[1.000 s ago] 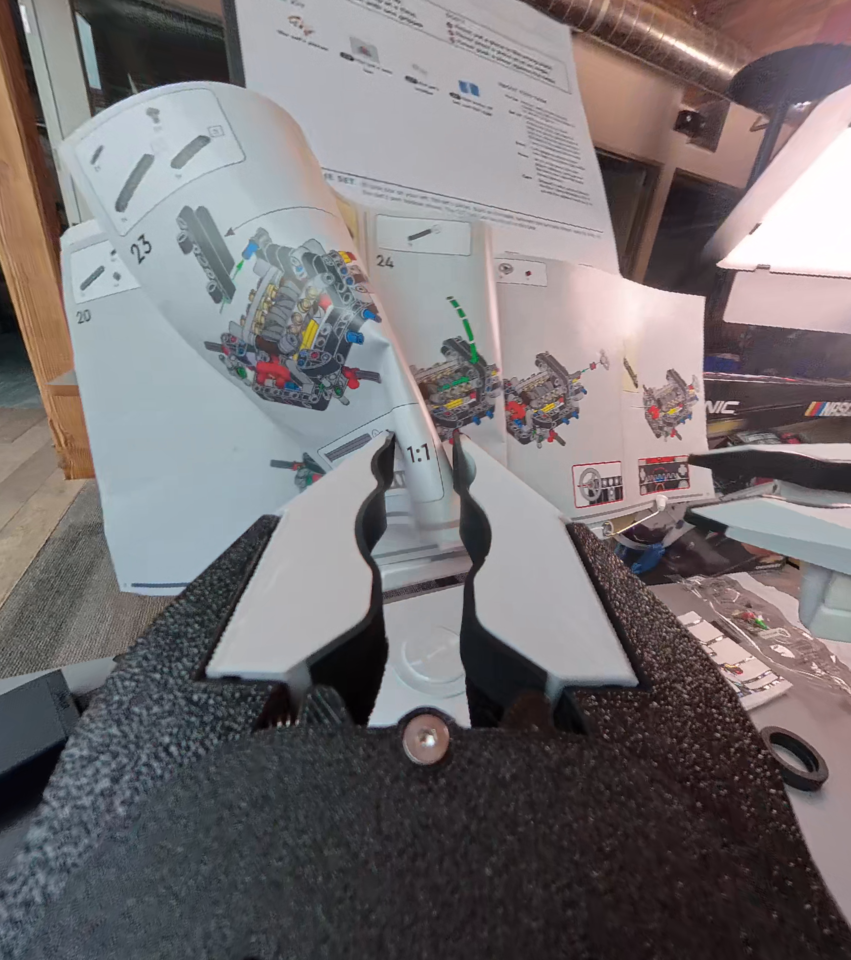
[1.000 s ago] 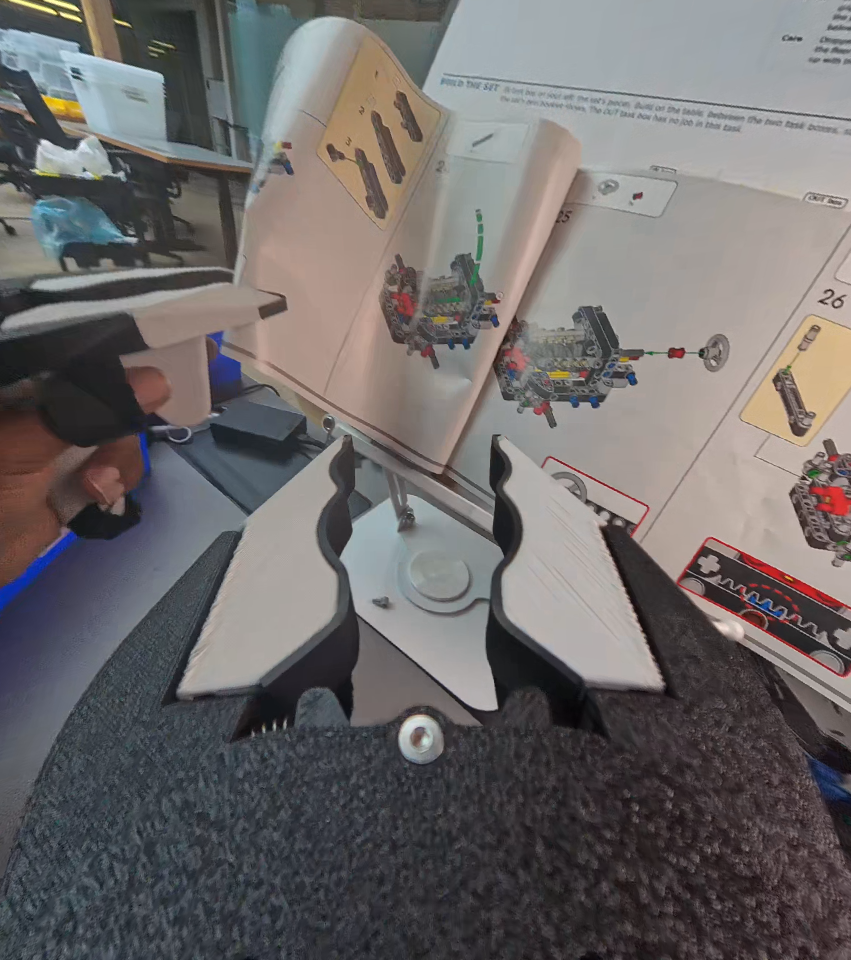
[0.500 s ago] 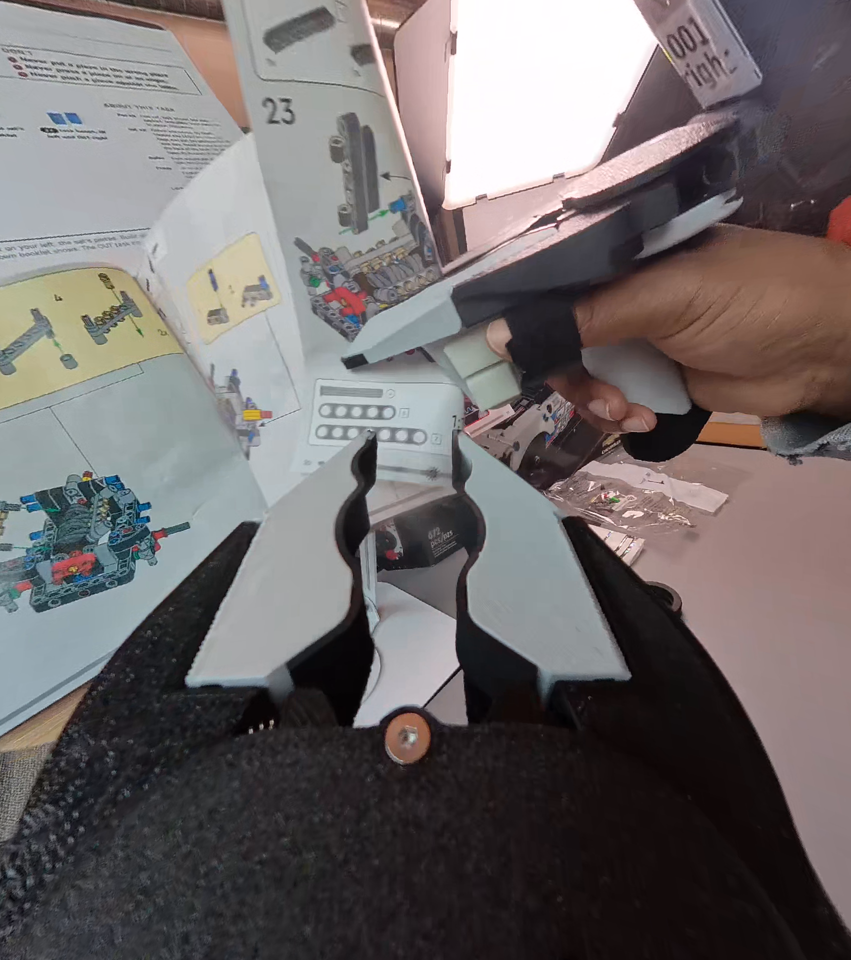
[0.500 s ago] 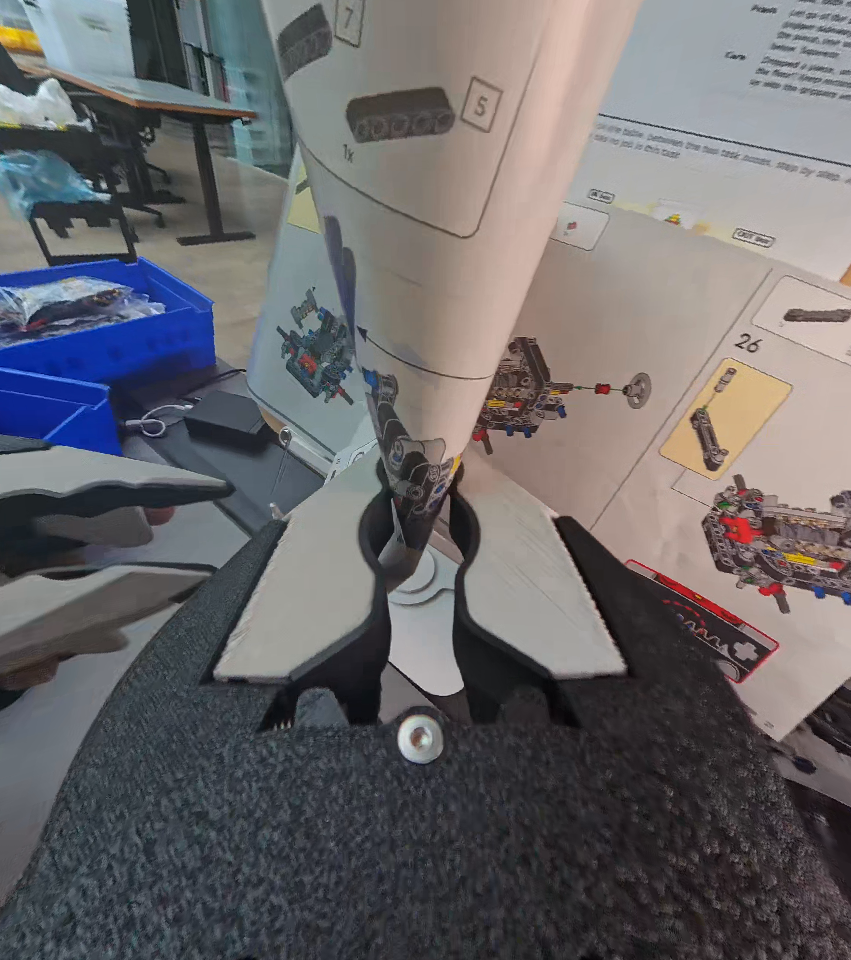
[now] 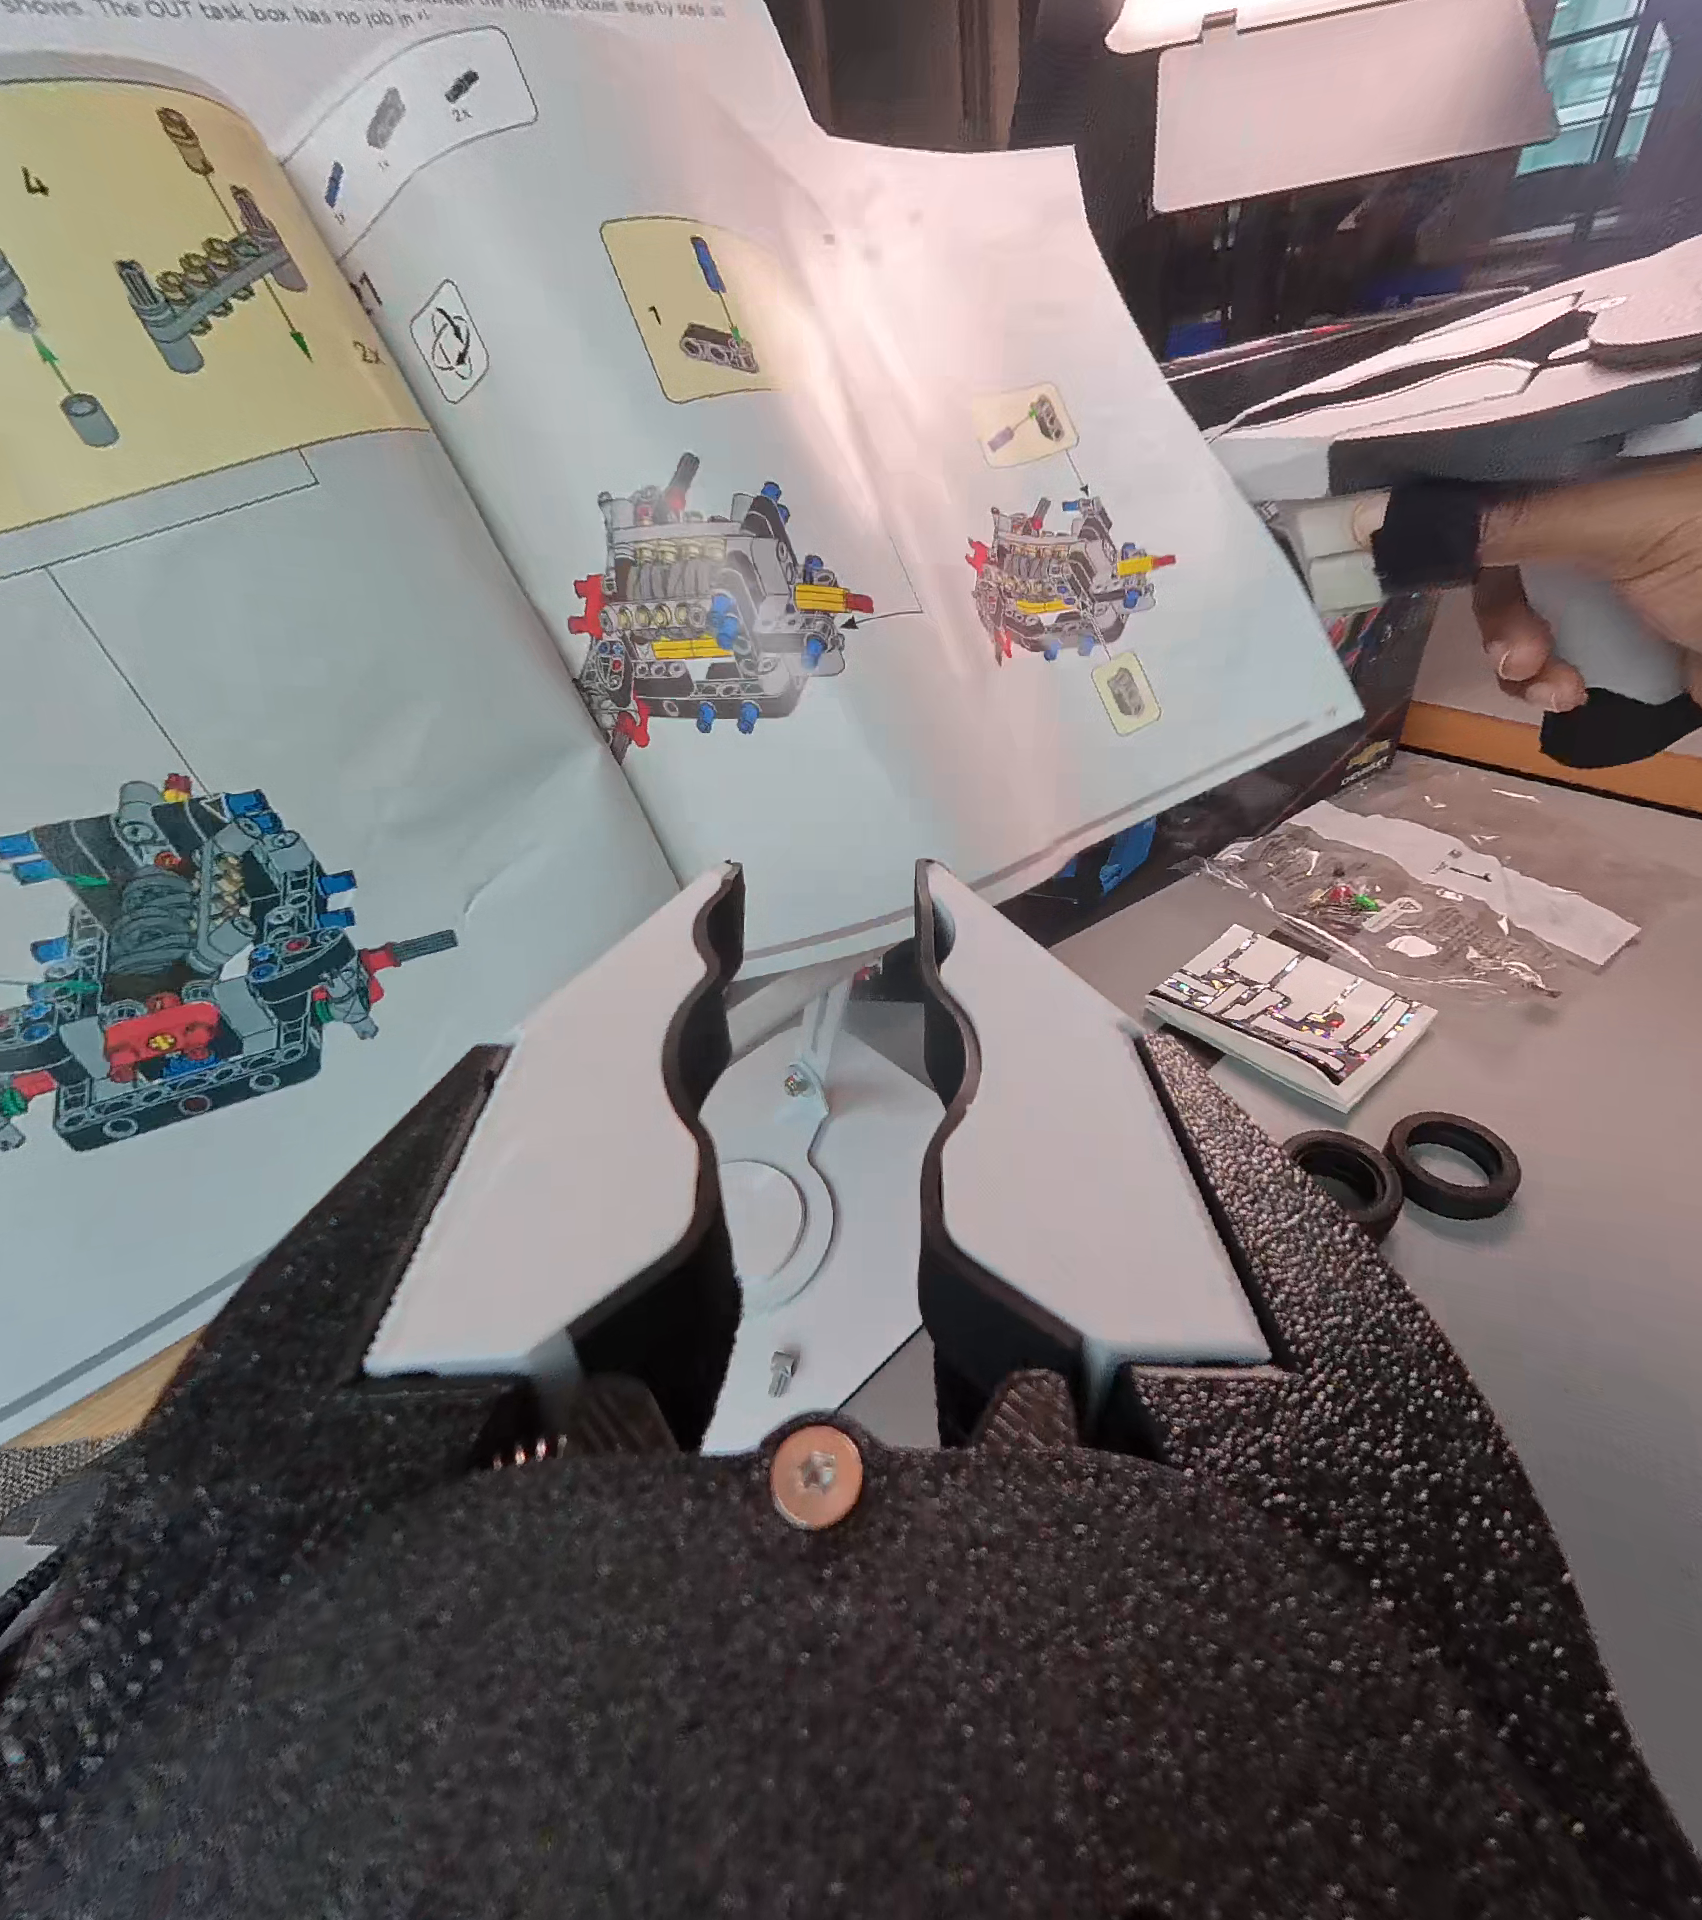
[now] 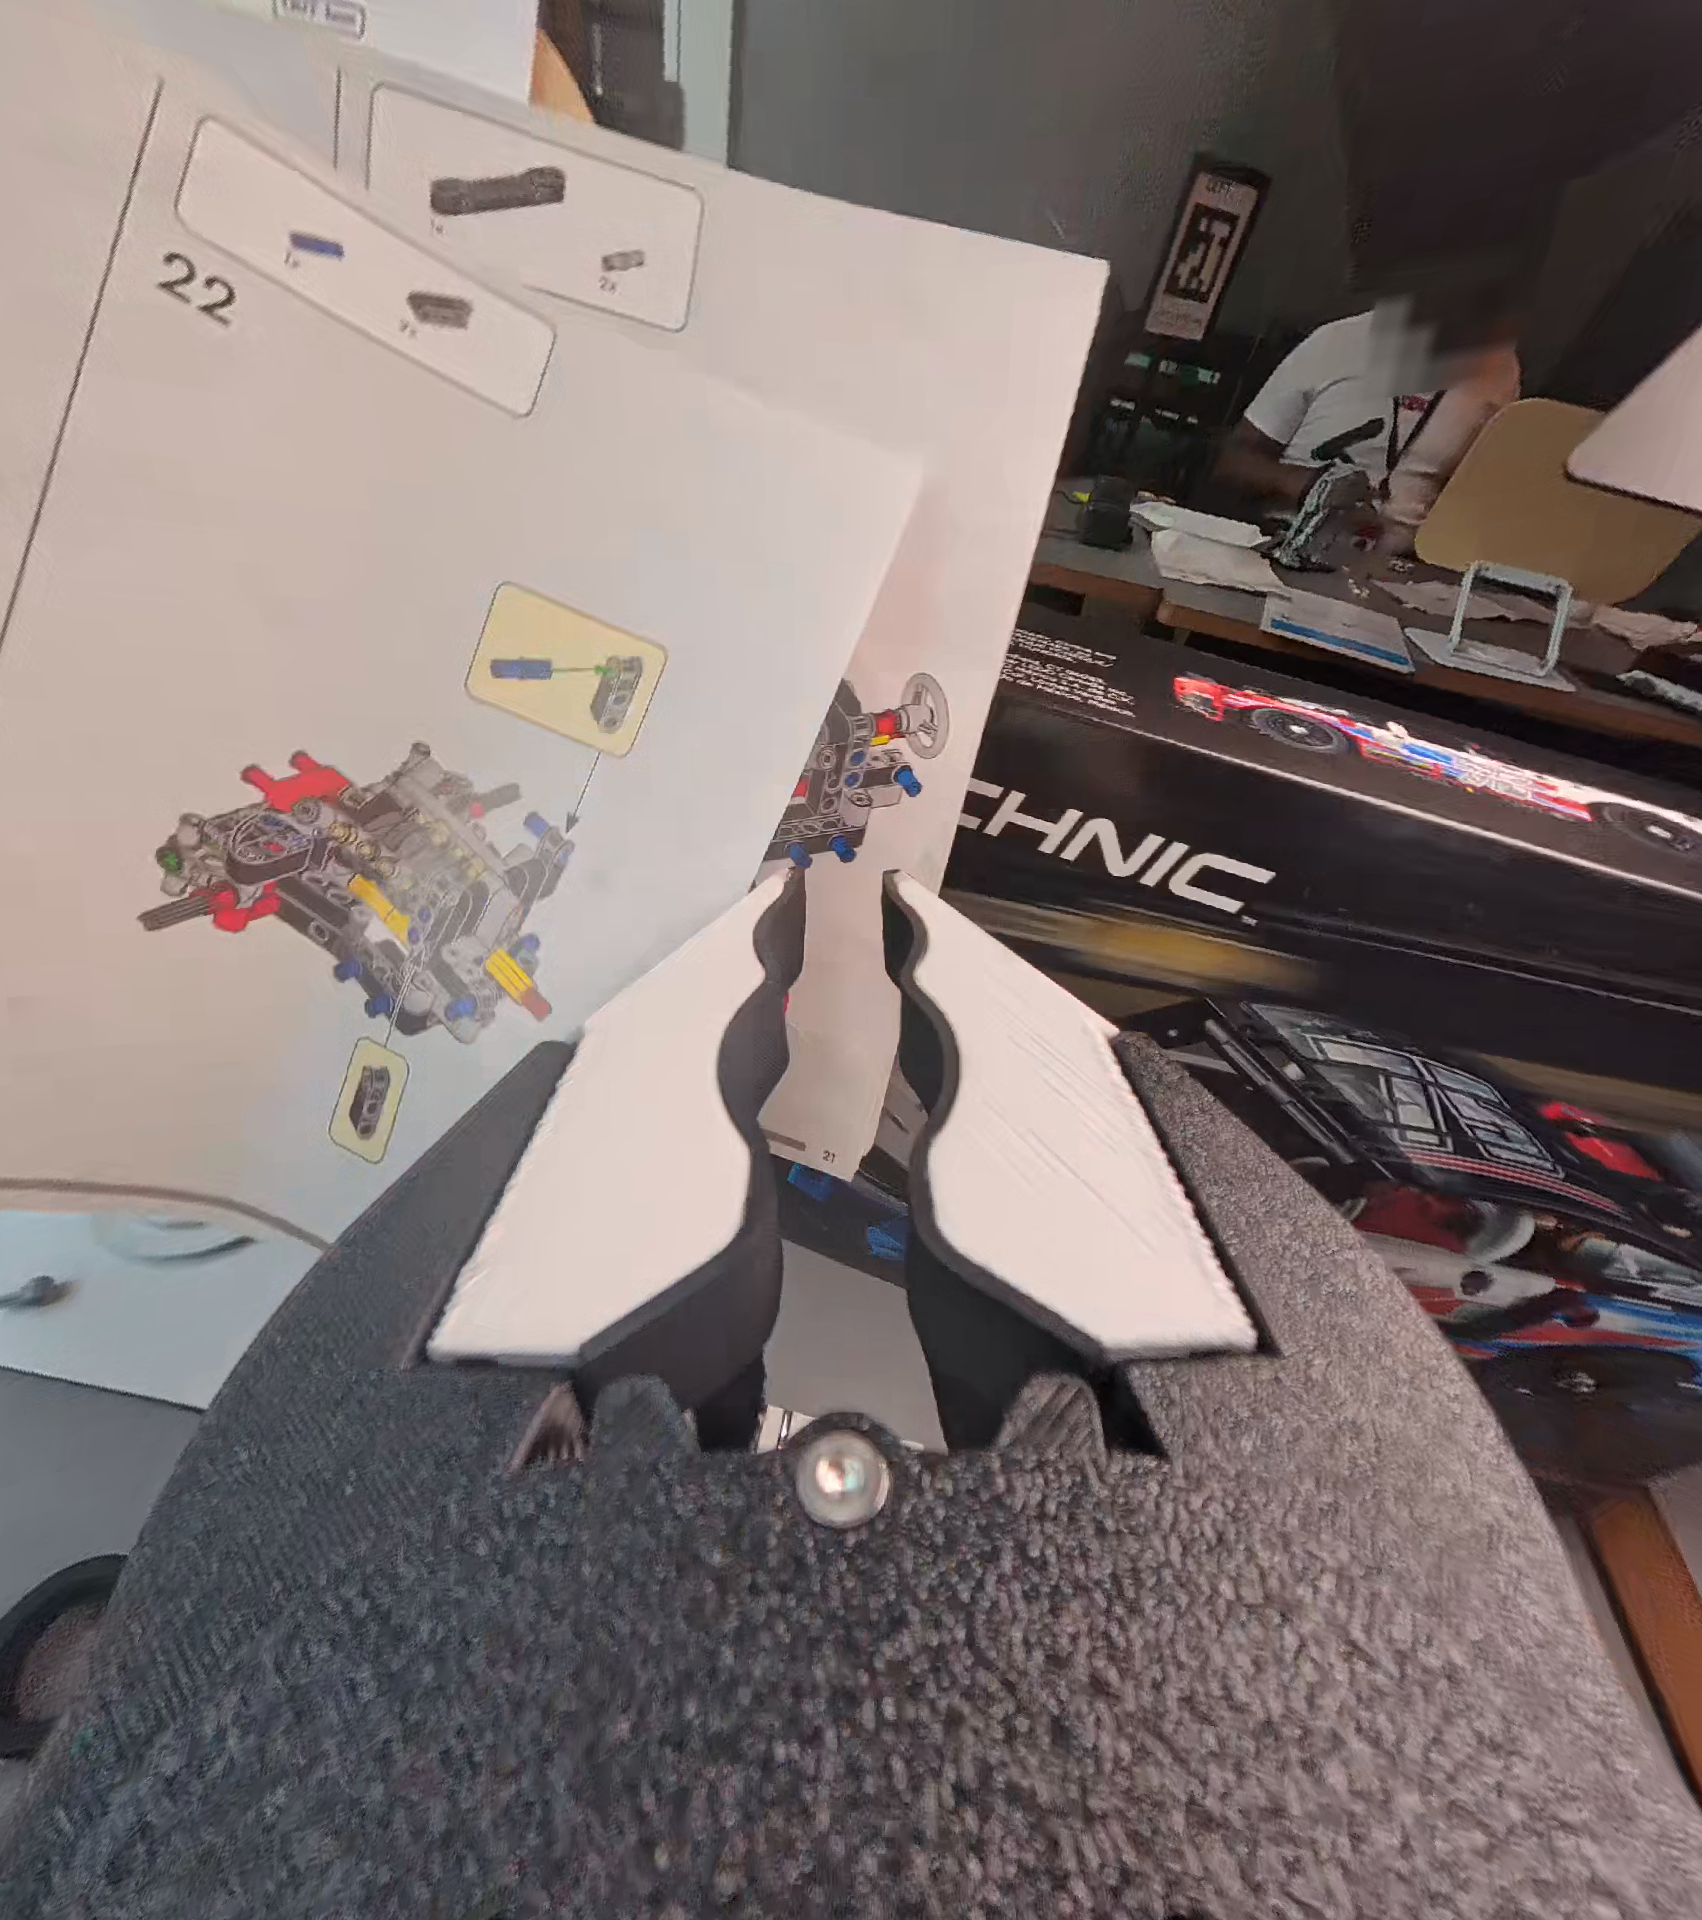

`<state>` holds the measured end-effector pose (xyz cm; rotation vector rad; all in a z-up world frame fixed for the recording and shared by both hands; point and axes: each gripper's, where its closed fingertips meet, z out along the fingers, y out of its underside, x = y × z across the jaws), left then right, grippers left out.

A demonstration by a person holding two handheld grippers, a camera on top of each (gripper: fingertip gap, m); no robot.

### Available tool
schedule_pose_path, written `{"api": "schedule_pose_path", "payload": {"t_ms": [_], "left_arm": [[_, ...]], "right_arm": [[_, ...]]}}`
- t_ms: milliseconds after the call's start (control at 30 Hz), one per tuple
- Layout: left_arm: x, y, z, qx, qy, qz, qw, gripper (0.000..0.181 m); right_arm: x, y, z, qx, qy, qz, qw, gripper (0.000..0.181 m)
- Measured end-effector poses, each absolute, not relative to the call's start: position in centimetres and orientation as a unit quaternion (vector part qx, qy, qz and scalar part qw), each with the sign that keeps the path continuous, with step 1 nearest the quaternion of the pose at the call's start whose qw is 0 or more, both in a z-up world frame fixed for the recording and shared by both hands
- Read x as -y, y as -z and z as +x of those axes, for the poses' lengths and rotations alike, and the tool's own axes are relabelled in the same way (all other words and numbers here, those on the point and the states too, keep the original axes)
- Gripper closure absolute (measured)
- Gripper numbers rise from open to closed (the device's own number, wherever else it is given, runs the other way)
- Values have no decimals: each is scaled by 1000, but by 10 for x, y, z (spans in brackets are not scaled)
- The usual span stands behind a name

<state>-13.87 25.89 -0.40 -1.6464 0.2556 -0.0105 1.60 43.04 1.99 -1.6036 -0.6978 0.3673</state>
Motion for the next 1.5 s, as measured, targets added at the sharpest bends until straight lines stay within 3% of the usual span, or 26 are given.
{"api": "schedule_pose_path", "payload": {"t_ms": [233, 400, 600, 767, 867, 933, 1167, 1367, 1500], "left_arm": [[-292, 7, -125, -157, -30, -747, 645, 150], [-314, 9, -123, -156, -67, -763, 624, 154], [-327, 14, -127, -154, -110, -773, 605, 156], [-329, 15, -128, -160, -121, -774, 600, 157], [-329, 16, -128, -164, -125, -775, 598, 157], [-330, 16, -128, -167, -128, -775, 596, 157], [-335, 19, -129, -161, -130, -780, 590, 157], [-338, 19, -131, -157, -139, -781, 588, 160], [-338, 18, -133, -156, -136, -781, 589, 162]], "right_arm": [[-389, -30, 33, 261, -262, -646, 668, 165], [-336, 14, -7, 343, -330, -646, 597, 170], [-329, 64, -43, 326, -329, -685, 562, 148], [-345, 64, -56, 205, -378, -712, 556, 130], [-354, 55, -60, 151, -423, -709, 543, 139], [-357, 56, -67, 133, -457, -712, 516, 160], [-355, 60, -60, 34, -525, -691, 495, 177], [-350, 59, -58, -20, -526, -674, 518, 178], [-344, 43, -62, 74, -430, -658, 614, 178]]}}
